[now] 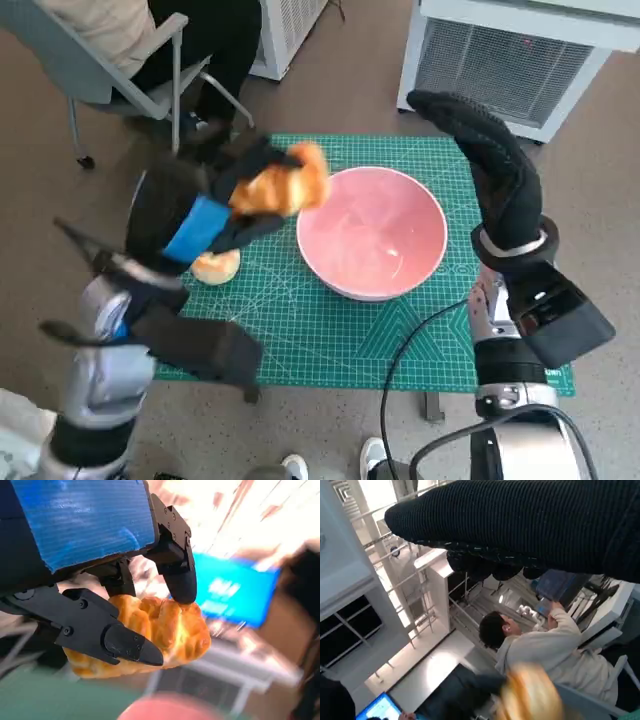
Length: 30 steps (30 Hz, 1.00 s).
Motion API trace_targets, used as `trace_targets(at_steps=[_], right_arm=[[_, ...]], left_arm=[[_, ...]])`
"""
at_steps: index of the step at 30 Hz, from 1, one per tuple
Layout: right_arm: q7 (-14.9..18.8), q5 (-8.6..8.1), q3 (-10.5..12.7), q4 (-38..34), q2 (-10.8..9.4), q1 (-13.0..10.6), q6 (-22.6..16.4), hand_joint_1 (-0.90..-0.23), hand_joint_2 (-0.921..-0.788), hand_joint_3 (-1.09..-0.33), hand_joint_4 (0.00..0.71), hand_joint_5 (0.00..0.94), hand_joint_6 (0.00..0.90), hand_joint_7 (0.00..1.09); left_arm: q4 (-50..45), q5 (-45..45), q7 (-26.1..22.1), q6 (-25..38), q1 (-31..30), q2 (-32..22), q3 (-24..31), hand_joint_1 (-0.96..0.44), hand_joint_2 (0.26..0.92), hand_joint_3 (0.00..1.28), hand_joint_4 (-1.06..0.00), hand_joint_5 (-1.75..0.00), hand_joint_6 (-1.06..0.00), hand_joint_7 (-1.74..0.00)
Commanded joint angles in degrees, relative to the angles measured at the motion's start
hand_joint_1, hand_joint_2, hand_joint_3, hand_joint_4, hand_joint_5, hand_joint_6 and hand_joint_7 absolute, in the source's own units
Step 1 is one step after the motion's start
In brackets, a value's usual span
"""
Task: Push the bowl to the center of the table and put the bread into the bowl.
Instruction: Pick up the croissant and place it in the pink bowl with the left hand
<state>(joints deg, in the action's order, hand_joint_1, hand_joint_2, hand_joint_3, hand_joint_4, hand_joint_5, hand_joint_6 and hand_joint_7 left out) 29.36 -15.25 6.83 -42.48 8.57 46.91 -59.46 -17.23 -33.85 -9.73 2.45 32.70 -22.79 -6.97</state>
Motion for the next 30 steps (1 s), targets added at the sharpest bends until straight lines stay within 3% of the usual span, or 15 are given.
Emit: trace_targets(at_steps=[1,9,22,30], right_arm=[[0.1,-0.18,0.1,0.6,0.3,-1.9,0.6,-0.562,-0.921,-0.736,0.276,0.001,0.218,0.26],[-0.4,-0.06,0.3,2.1,0.8,-3.0,0.6,-0.560,-0.921,-0.734,0.277,0.001,0.216,0.26],[-1.4,0.48,0.7,3.2,1.3,-4.0,0.6,-0.560,-0.921,-0.732,0.277,0.001,0.209,0.25],[-1.6,0.65,0.8,3.6,2.0,-4.3,0.2,-0.554,-0.921,-0.740,0.277,0.000,0.201,0.25]], left_arm=[[4.1,-0.2,0.9,-0.8,6.0,2.4,-2.1,0.00,0.913,0.03,-0.77,-1.06,-0.65,-1.16],[13.1,0.8,0.2,-2.3,12.8,5.0,-5.2,0.00,0.911,0.02,-0.80,-1.02,-0.67,-1.15],[33.9,-1.1,3.1,-8.0,19.7,8.8,-11.4,0.00,0.920,0.05,-0.74,-1.04,-0.60,-1.25],[46.0,-0.3,1.2,-11.1,22.8,9.8,-14.3,0.00,0.920,0.09,-0.69,-1.11,-0.57,-1.27]])
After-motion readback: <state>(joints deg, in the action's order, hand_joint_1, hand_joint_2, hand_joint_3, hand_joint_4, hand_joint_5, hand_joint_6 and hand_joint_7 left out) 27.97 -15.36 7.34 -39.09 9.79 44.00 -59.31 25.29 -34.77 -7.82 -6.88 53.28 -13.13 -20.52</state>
